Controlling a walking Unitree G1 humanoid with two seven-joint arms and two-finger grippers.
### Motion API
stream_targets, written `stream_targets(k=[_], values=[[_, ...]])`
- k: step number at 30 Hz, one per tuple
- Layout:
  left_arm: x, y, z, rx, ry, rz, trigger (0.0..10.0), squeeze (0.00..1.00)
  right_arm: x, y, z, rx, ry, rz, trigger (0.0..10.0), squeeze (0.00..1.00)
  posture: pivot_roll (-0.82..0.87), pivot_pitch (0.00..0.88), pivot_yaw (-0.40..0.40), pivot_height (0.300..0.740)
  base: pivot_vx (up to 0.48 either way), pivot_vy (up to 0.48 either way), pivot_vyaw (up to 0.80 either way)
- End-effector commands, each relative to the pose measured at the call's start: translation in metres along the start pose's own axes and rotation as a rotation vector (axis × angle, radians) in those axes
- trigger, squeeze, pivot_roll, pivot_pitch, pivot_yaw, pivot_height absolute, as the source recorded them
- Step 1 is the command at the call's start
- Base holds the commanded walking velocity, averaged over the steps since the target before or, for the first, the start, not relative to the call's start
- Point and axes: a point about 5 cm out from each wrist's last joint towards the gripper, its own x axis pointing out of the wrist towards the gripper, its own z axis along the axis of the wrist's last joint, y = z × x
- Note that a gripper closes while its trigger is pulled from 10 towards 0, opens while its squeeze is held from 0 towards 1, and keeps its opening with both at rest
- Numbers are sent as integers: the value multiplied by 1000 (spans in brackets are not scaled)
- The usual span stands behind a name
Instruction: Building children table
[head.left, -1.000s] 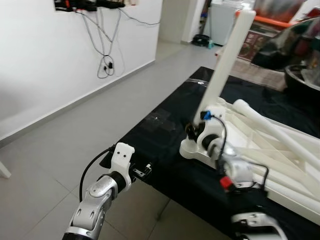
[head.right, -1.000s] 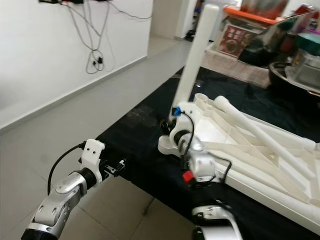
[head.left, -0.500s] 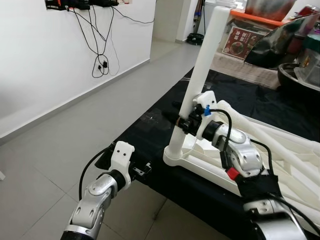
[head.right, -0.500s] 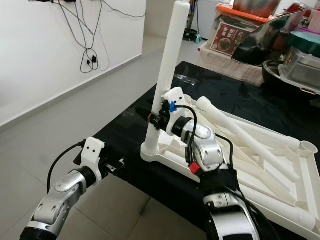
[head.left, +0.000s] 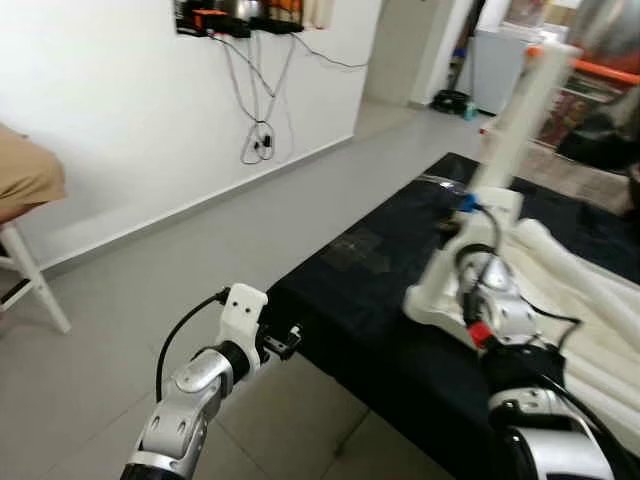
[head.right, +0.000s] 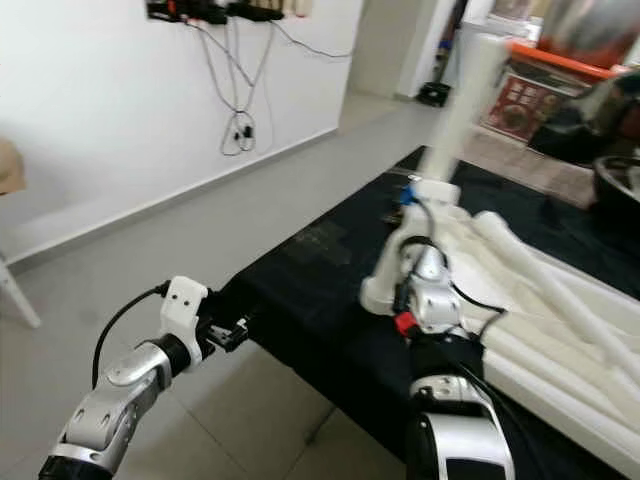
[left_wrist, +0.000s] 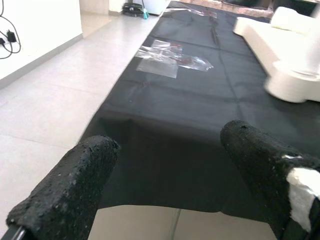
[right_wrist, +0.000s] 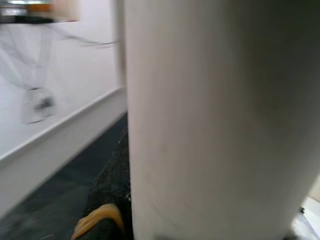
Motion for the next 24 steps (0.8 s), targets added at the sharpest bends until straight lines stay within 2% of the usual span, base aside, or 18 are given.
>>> stream_targets(k=[1, 7, 10, 11, 12, 13, 15, 16, 17, 18, 20, 21, 23, 24], values=[[1, -6, -3, -4, 8, -22, 10000, 0, -7, -24, -43, -76, 173, -122, 0, 0, 11, 0, -133, 740, 0, 0, 0], [2, -7, -2, -8, 6, -25, 10000, 0, -4, -23, -42, -67, 185, -170, 0, 0, 13, 0, -136, 740, 0, 0, 0], [2, -7, -3, -10, 7, -24, 10000, 0, -2, -19, -40, -65, 196, -150, 0, 0, 13, 0, -136, 740, 0, 0, 0], [1, -7, -3, -10, 7, -23, 10000, 0, -2, -13, -41, -62, 211, -112, 1333, 0, 12, 0, -138, 740, 0, 0, 0], [1, -7, -3, -11, 8, -23, 10000, 0, -1, -4, -41, -62, 220, -49, 10000, 0, 12, 0, -138, 740, 0, 0, 0], [1, -7, -4, -11, 9, -23, 10000, 0, -2, 5, -37, -65, 180, 14, 10000, 0, 12, 0, -138, 740, 0, 0, 0], [1, -7, -4, -11, 9, -23, 10000, 0, -2, 5, -37, -65, 180, 14, 10000, 0, 12, 0, -138, 740, 0, 0, 0], [1, -7, -4, -11, 9, -23, 10000, 0, -3, 10, -33, -68, 148, 53, 10000, 0, 12, 0, -138, 740, 0, 0, 0], [1, -7, -4, -11, 9, -24, 10000, 0, -4, 16, -26, -35, 108, 85, 10000, 1000, 10, 0, -136, 740, 0, 0, 0], [1, -7, -4, -11, 9, -25, 10000, 0, -4, 24, -16, 7, 64, 142, 10000, 1000, 8, 0, -135, 740, 0, 0, 0], [1, -7, -4, -11, 9, -26, 10000, 0, -5, 29, -10, 36, 38, 172, 10000, 1000, 8, 0, -135, 740, 0, 0, 0], [1, -7, -3, -11, 9, -28, 10000, 0, -7, 41, 3, 83, -21, 291, 10000, 0, 6, 0, -132, 740, 0, 0, 0], [2, -8, -3, -9, 9, -31, 10000, 0, -13, 57, 21, 127, -109, 470, 10000, 0, 6, 0, -131, 740, 0, 0, 0], [2, -8, -3, -9, 9, -31, 10000, 0, -13, 57, 21, 127, -109, 470, 10000, 0, 6, 0, -131, 740, 0, 0, 0]])
